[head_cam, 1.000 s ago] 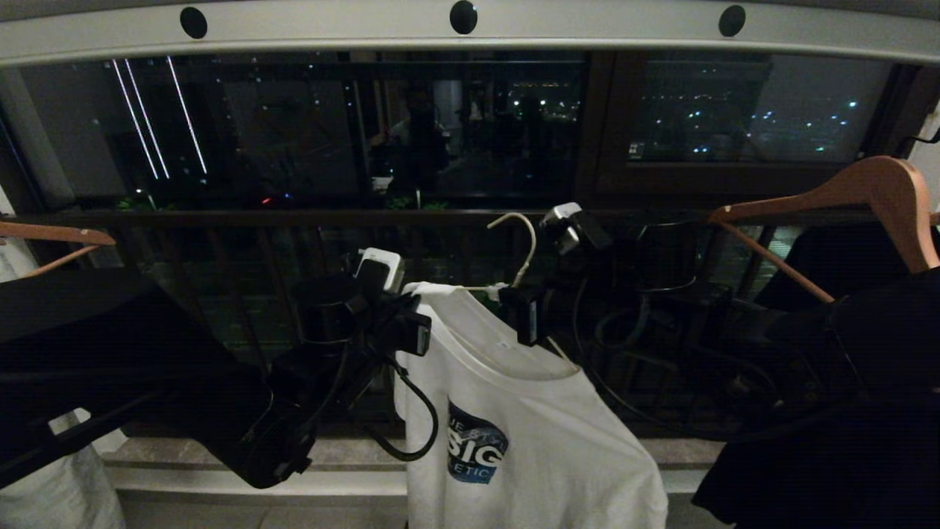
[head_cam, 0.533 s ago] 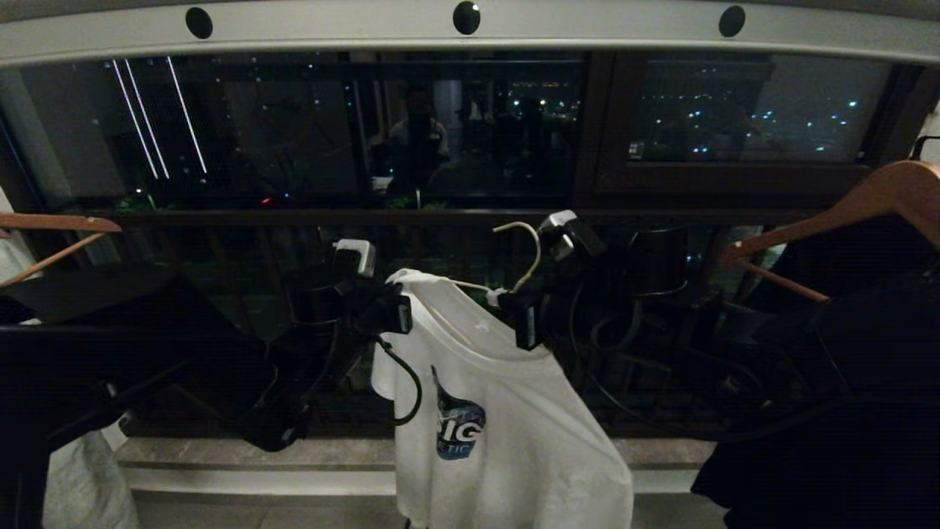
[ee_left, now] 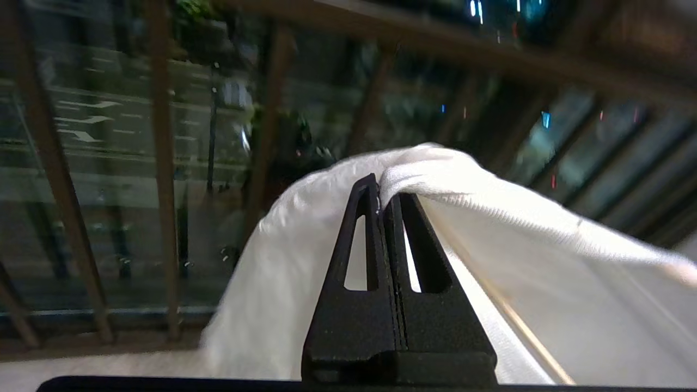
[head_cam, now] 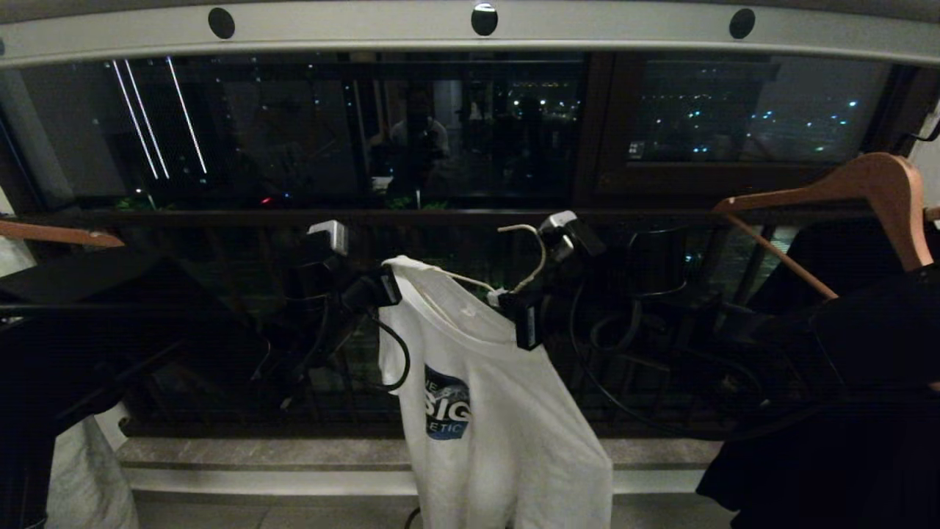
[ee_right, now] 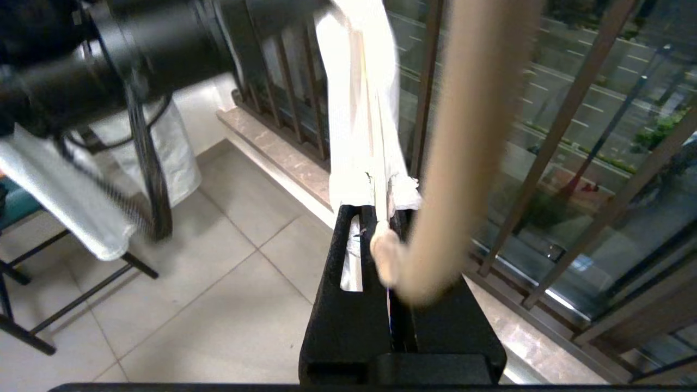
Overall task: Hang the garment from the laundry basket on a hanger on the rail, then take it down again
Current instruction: Take the clothes off the clothes rack
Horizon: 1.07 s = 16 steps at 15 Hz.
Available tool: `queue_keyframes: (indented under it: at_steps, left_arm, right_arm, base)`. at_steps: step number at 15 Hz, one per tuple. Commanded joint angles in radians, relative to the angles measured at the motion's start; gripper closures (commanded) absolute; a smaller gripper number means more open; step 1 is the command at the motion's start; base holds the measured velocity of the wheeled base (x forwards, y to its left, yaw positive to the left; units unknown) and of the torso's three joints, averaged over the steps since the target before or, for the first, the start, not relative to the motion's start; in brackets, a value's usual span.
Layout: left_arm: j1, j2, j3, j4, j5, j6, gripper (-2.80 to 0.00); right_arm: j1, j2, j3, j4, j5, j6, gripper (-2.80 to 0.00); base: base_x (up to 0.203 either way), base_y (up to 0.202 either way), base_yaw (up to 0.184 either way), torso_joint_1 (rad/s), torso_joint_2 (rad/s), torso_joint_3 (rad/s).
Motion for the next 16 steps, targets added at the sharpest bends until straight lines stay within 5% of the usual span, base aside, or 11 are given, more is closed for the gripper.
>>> queue_keyframes:
  at_steps: [1, 16]
  left_arm:
    - [0.015, -0.007, -0.018, -0.008, 0.007, -0.013, 0.00]
    - [0.065, 0.126, -0.203, 0.064, 0.155, -0.049, 0.00]
  right_arm:
    - [0.001, 0.001, 0.004, -0.002, 0.001, -0.012, 0.00]
    - [0.022, 0.000, 0.047, -0.002, 0.001, -0.062, 0.00]
  base:
    - [0.000, 0.000, 0.000, 0.000, 0.00, 0.000]
    - [0.000, 0.000, 0.000, 0.000, 0.00, 0.000]
